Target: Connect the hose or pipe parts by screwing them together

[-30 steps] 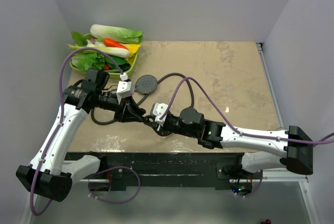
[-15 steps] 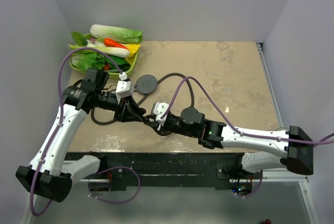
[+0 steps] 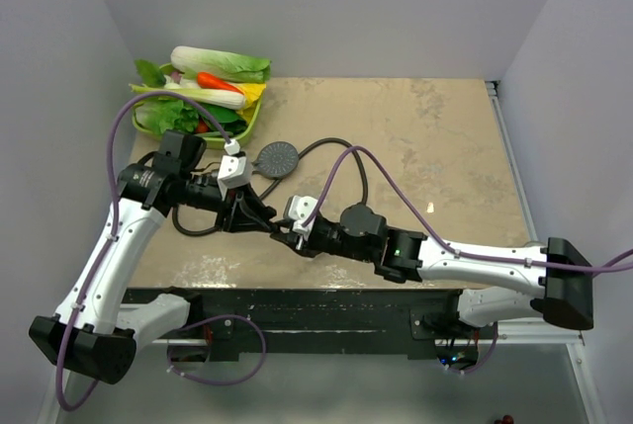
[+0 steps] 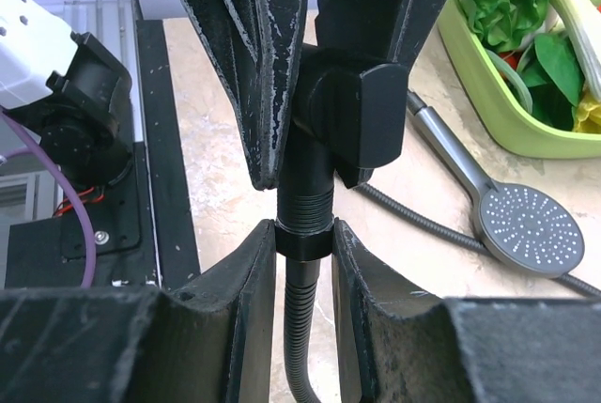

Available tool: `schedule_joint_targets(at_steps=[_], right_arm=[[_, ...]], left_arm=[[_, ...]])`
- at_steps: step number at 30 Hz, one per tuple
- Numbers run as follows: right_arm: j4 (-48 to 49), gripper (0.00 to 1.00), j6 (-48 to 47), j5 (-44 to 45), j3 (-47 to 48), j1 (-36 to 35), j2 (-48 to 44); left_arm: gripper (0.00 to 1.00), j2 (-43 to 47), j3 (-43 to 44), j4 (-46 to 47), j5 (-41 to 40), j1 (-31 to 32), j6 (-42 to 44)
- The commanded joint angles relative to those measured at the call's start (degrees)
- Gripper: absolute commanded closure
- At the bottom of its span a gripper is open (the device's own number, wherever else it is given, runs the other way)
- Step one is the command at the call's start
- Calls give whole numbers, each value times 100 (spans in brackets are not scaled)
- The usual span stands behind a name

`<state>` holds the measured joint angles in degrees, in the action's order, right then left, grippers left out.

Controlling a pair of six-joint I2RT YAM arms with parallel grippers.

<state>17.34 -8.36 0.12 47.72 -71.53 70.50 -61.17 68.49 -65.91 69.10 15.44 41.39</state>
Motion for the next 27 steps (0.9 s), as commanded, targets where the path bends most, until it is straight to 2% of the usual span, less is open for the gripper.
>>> schedule_joint_targets(at_steps=[1, 7, 11, 21, 27], right_arm=[[1007, 100, 124, -197, 414, 112, -493], [1420, 100, 379, -249, 159, 288, -660], [1482, 100, 440, -390, 228, 315, -424], [1053, 100, 572, -460, -263, 315, -274], [745, 100, 625, -223, -869, 324, -651]], left_arm=[[100, -106, -29, -387, 77, 20, 510], [100, -133, 59, -528, 68, 29, 599], [100, -141, 121, -484, 104, 20, 528], [100, -9, 253, -370, 34, 20, 344], [100, -18, 270, -484, -247, 20, 484]])
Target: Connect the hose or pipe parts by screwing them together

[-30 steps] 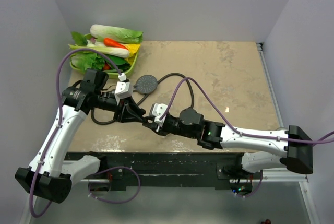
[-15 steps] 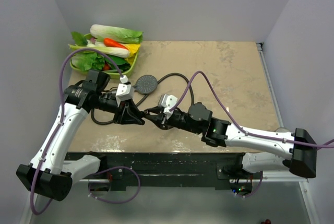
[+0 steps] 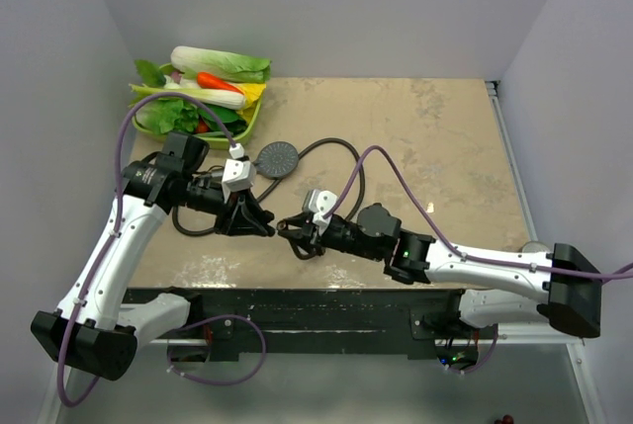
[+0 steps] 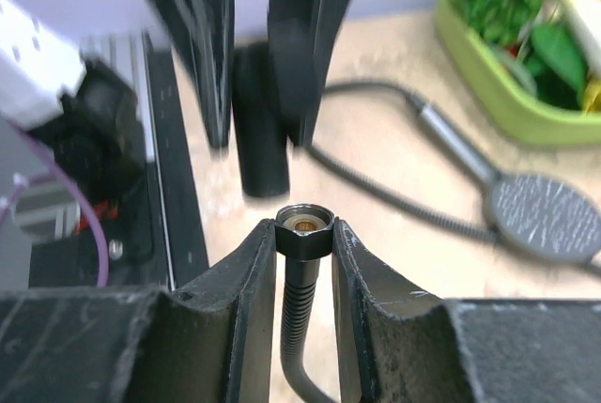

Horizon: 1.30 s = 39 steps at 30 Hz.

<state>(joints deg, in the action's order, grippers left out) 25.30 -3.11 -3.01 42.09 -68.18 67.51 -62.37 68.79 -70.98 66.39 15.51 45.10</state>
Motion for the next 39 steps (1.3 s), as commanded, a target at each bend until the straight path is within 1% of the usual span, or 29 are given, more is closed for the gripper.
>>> schedule_joint_targets(at_steps=[1, 6, 14, 21, 25, 39], right_arm=[[-95, 100, 83, 107, -376, -2, -448], [-262, 100, 30, 46, -263, -2, -379], [36, 100, -154, -51, 89, -2, -19], [-8, 100, -277, -200, 572, -46, 236], [-7, 100, -251, -262, 599, -72, 237], [-25, 100, -312, -157, 652, -178, 202]], left_arm=[[100, 85, 231, -3, 6, 14, 148], [100, 14, 284, 23, 163, 14, 78], [100, 14, 205, 260, 515, 14, -194], [100, 49, -77, 497, 419, 14, -256], [100, 76, -121, 594, 313, 14, -265], [100, 120, -121, 726, 357, 22, -441]])
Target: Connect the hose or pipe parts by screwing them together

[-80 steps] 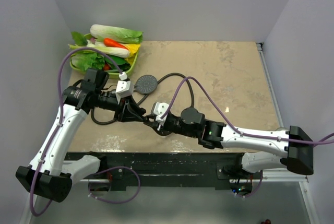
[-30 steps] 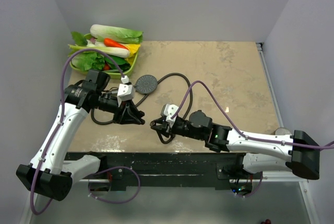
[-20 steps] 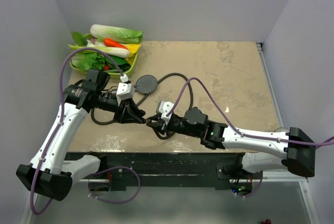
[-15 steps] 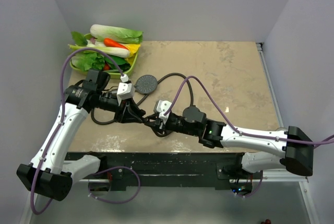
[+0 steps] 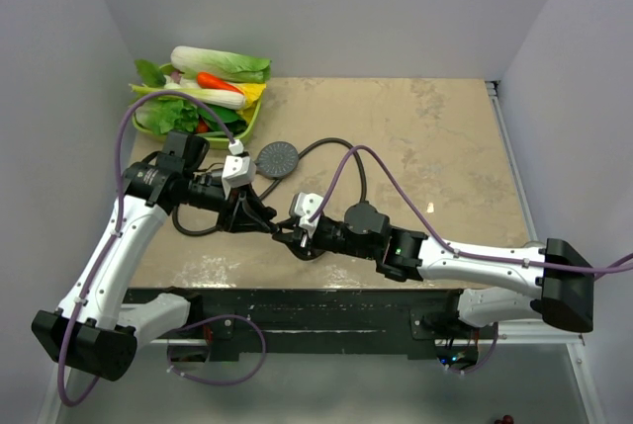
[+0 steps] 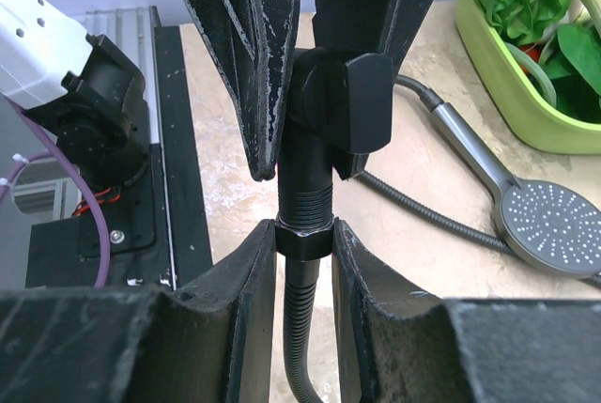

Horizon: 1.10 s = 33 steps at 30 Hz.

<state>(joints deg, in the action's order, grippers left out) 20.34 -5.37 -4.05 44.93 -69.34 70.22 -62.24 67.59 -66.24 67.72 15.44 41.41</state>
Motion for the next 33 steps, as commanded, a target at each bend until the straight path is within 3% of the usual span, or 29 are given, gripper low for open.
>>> schedule_joint_targets(at_steps=[1, 11, 20, 28, 33], right_arm=[[480, 100, -96, -25, 368, -62, -78], [981, 100, -69, 194, 473, -150, 132], [909, 100, -88, 221, 518, -150, -192], [1727, 100, 378, 168, 166, -141, -289], [2035, 100, 493, 72, 87, -141, -167]], left_arm=[[100, 115, 0, 243, 215, 20, -71], [100, 142, -18, 269, 224, 12, -107], [100, -122, 52, -618, 197, 20, 895], [100, 361, 87, 390, 285, 20, -88], [100, 397, 184, 463, 355, 20, -309]])
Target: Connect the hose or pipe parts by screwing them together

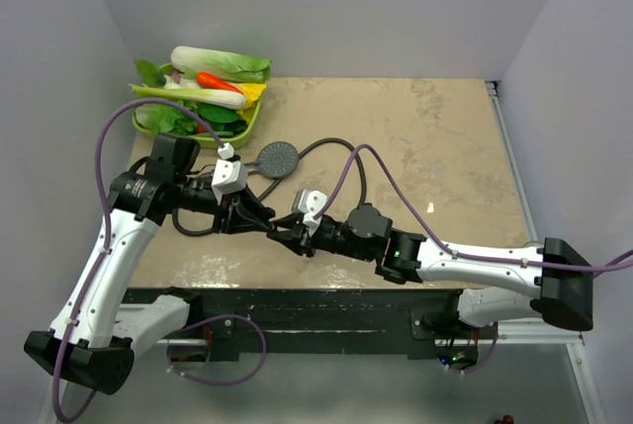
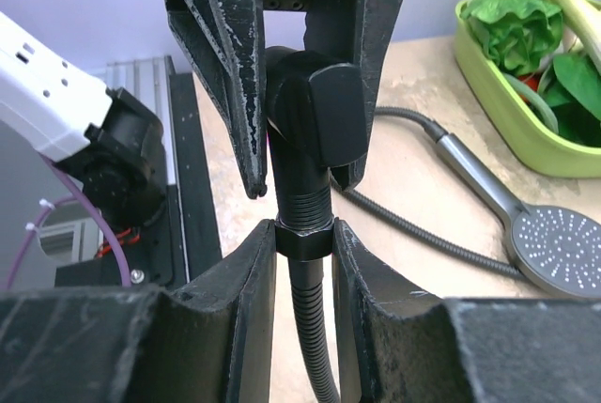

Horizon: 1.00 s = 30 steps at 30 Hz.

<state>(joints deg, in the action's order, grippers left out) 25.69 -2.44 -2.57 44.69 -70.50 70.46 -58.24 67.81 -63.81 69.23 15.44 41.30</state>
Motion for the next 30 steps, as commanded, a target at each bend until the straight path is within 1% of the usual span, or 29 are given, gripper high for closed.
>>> schedule_joint_targets(at_steps=[1, 9, 10, 14, 16, 21, 22, 25, 30], right_arm=[[1517, 100, 278, -86, 110, -25, -173], [1351, 100, 270, -121, 313, -25, -172], [1377, 100, 105, -121, 313, -25, -225], [1544, 100, 138, -138, 225, -16, -365], [1614, 100, 199, -384, 172, 80, -410], [1983, 100, 849, -1174, 32, 536, -515], [2114, 100, 1059, -1446, 5, 616, -515], [2317, 100, 1350, -1746, -13, 827, -480], [2379, 100, 1457, -2142, 75, 906, -384]], left_arm=[[100, 5, 171, 220, 213, 20, -298], [100, -56, 215, 89, 231, 20, -254], [100, -74, 215, 53, 222, 20, -193], [100, -82, 206, 9, 240, 20, -122], [100, -109, 224, -35, 266, 20, -26], [100, -346, 434, -657, 512, 20, 536], [100, -372, 461, -728, 547, 20, 676], [100, -434, 496, -861, 582, 20, 783], [100, -408, 505, -940, 574, 20, 836]])
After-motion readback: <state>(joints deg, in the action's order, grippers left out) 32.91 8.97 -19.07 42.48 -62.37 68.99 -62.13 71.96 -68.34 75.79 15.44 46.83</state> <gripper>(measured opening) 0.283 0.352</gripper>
